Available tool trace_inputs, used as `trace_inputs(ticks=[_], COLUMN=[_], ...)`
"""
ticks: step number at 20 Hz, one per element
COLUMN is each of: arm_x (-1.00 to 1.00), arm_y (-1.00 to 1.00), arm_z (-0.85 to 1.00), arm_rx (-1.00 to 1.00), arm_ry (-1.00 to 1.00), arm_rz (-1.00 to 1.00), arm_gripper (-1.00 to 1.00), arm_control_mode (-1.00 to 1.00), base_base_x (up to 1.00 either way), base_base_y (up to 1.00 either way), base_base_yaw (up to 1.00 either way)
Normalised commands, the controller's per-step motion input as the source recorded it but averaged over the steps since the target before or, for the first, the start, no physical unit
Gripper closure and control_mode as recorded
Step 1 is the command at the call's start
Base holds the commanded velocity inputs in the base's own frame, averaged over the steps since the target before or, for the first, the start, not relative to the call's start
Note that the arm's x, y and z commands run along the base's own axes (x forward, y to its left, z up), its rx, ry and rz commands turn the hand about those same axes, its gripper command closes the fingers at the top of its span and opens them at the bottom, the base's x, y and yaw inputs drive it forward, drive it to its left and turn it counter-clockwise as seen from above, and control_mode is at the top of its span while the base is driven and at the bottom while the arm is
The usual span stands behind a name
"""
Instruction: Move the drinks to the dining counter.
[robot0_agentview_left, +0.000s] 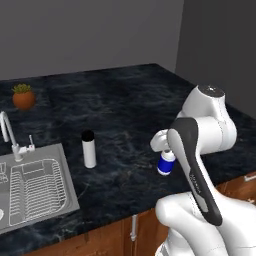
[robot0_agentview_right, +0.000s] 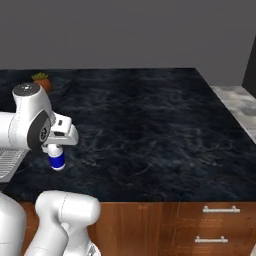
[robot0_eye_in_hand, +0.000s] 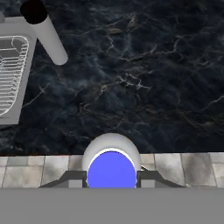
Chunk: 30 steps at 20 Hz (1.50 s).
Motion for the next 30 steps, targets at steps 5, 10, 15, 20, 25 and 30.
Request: trace_inputs(ticks=[5, 10, 15, 20, 25, 30], arm_x=[0.00, 0.00, 0.00, 0.11, 0.83, 0.85], arm_y=[0.00, 0.00, 0.00, 0.02, 0.29, 0.18], arm_z=[0.00, 0.00, 0.00, 0.00, 0.01, 0.02], arm_rx=[0.00, 0.00, 0.00, 0.00, -0.02, -0.03], arm_ry=[0.00, 0.00, 0.00, 0.01, 0.20, 0.19], arm_rz=[0.00, 0.00, 0.00, 0.00, -0.03, -0.01], arm_gripper=[1.00, 1.00, 1.00, 1.00, 1.00, 1.00], arm_control_mode=[1.00, 1.00, 1.00, -1.00, -1.00, -1.00], base_base_x=[0.38, 0.09, 0.00, 0.03, 0.00, 0.00], base_base_y=[0.40, 0.03, 0.00, 0.00, 0.00, 0.00], base_base_yaw=[-0.06, 0.00, 0.00, 0.00, 0.00, 0.00])
